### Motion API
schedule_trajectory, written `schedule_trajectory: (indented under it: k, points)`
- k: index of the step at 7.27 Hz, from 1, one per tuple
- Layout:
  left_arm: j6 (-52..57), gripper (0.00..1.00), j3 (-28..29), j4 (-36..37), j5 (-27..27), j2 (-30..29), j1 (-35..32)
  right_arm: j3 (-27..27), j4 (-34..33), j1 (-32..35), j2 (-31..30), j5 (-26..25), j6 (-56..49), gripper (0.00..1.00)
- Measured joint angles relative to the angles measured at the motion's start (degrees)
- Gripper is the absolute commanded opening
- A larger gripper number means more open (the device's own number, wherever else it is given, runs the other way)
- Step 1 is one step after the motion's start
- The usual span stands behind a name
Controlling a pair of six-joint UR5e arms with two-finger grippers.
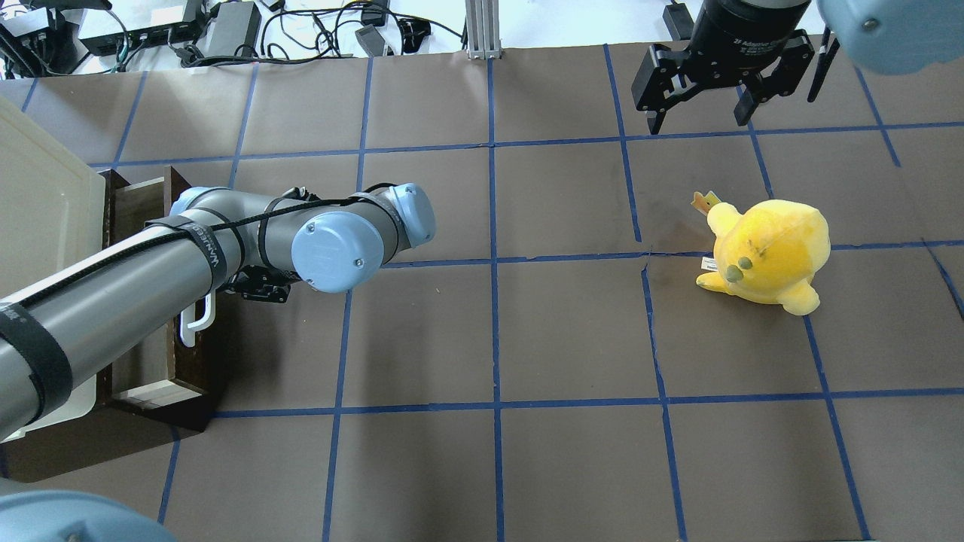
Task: Pull drawer sideways
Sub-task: 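Keep pulling the drawer outward with the left gripper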
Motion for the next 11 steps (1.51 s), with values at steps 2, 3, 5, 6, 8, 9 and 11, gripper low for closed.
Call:
schedule_trajectory:
  k: [2,3,5,6,8,9,11]
  points:
    - [0.0,0.12,0.1,-0.1,-0.1,-0.1,-0.4,0.0,0.0,0.0,0.0,0.0,0.0,1.0]
    - [0.0,0.12,0.2,-0.1,-0.2,-0.2,-0.5,0.0,0.0,0.0,0.0,0.0,0.0,1.0]
    - [0.0,0.12,0.2,-0.1,-0.5,-0.3,-0.8,0.0,0.0,0.0,0.0,0.0,0.0,1.0]
    - [0.0,0.12,0.2,-0.1,-0.5,-0.3,-0.9,0.0,0.0,0.0,0.0,0.0,0.0,1.0]
    - [0.0,0.12,0.2,-0.1,-0.6,-0.3,-1.1,0.0,0.0,0.0,0.0,0.0,0.0,1.0]
    - [0.0,0.12,0.2,-0.1,-0.6,-0.3,-1.1,0.0,0.0,0.0,0.0,0.0,0.0,1.0]
    - [-0.1,0.12,0.3,-0.1,-0.5,-0.4,-1.2,0.0,0.0,0.0,0.0,0.0,0.0,1.0]
